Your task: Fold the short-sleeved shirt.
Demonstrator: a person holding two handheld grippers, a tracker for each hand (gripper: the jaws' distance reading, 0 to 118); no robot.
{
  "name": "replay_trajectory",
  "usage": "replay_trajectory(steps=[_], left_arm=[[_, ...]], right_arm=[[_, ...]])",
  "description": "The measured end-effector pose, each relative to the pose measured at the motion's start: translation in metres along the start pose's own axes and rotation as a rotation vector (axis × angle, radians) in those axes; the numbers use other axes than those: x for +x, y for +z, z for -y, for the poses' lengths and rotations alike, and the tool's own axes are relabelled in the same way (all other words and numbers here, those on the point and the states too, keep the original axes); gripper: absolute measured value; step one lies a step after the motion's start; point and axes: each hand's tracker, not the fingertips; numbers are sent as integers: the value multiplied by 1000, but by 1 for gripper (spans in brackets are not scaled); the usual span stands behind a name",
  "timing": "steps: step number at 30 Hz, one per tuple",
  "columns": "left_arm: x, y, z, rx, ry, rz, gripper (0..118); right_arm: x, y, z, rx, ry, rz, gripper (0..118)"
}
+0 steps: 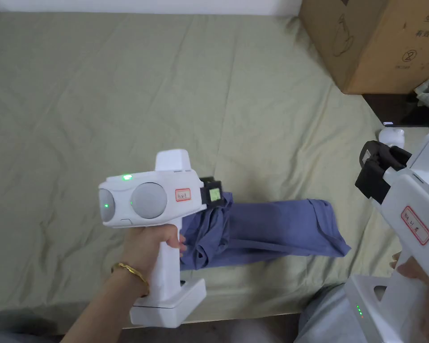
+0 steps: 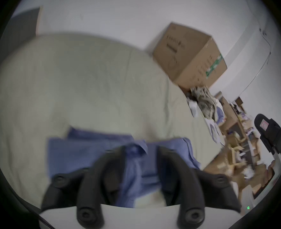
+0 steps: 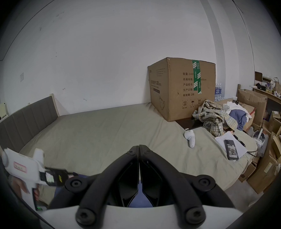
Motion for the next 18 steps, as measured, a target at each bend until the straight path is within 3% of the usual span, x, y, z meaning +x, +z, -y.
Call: replay_trajectory(steps=[2,4,9,18], left_arm=[[-2,14,-1,71,-90,-140,6],[-12,15,3,77,-147,-220,0],[-17,-4,44,-93,-80,-191,0],[53,-65,113,-249,-235,-163,0]], right_arm=[[-4,-1,-2,7,8,-9,0],[-8,-1,-3,10,6,-25,0],[-14,-3,-2,1,17,-43,0],[-2,-9,7,-33,-3,-18,0]])
